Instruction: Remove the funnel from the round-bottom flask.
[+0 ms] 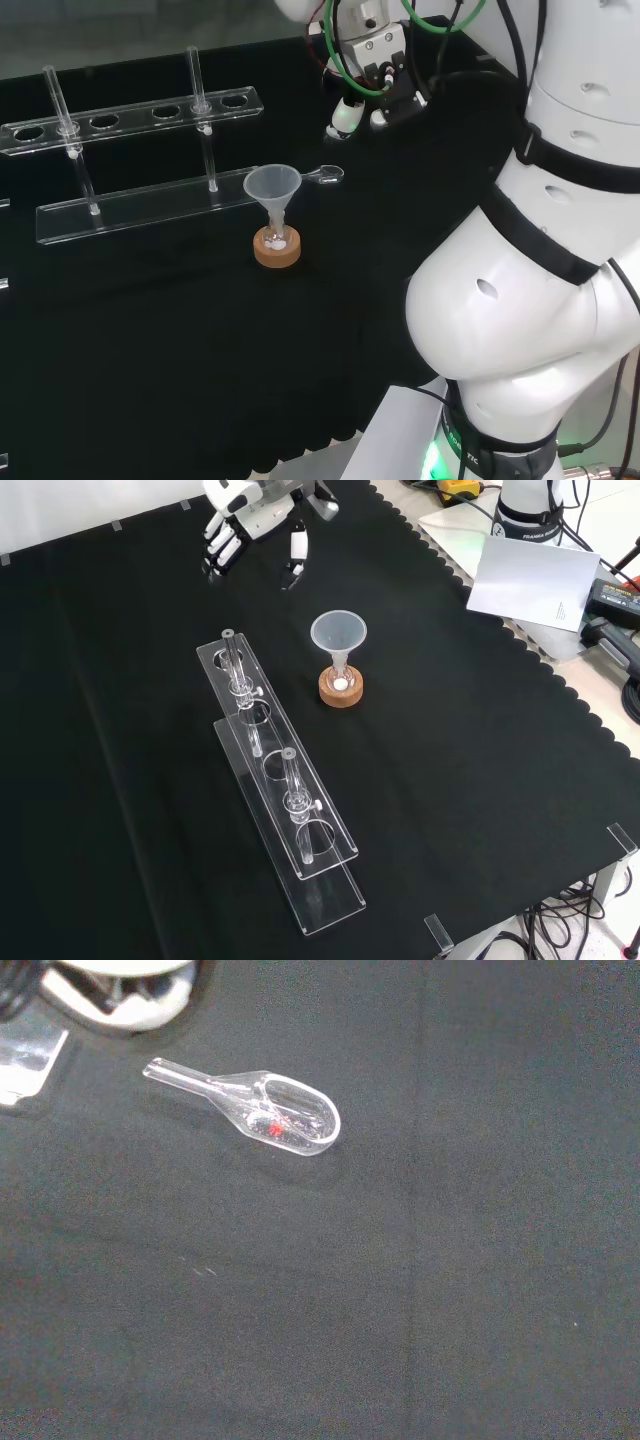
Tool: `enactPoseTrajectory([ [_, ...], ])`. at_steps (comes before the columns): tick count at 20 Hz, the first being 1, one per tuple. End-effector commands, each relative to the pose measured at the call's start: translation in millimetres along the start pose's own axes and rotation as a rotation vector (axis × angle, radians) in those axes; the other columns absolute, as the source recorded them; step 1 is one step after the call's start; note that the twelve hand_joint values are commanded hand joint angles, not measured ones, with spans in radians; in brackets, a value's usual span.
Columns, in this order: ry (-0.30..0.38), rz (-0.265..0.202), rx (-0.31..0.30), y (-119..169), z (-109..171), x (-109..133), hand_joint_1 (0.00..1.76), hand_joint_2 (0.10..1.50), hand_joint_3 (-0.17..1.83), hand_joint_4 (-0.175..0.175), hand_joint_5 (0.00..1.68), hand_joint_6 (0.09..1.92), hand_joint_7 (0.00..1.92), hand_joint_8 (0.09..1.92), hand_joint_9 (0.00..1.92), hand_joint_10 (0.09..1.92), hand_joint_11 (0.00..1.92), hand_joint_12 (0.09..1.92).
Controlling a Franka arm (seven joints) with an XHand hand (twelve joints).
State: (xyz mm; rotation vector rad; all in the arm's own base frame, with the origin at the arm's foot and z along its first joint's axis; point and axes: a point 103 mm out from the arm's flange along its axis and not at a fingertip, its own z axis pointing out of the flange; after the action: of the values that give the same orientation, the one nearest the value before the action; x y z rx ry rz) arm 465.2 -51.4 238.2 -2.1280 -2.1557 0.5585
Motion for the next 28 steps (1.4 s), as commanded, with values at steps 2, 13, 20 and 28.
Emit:
enactPoseTrajectory([
  [2,-0.012,0.012,-0.021,-32,-17,14,0.82,0.6,0.52,-0.046,0.43,0.16,0.26,0.66,0.82,0.09,0.45,1.28],
  [13,0.024,-0.032,0.029,-85,-42,46,0.73,0.59,0.5,-0.034,0.3,0.09,0.17,0.64,0.74,0.09,0.44,1.34],
  [20,0.013,-0.085,0.074,-104,-43,80,0.66,0.6,0.43,-0.024,0.24,0.09,0.08,0.64,0.67,0.09,0.45,1.38],
  [28,-0.008,-0.121,0.148,-102,-33,114,0.64,0.61,0.37,-0.011,0.17,0.09,0.0,0.56,0.56,0.09,0.46,1.4],
])
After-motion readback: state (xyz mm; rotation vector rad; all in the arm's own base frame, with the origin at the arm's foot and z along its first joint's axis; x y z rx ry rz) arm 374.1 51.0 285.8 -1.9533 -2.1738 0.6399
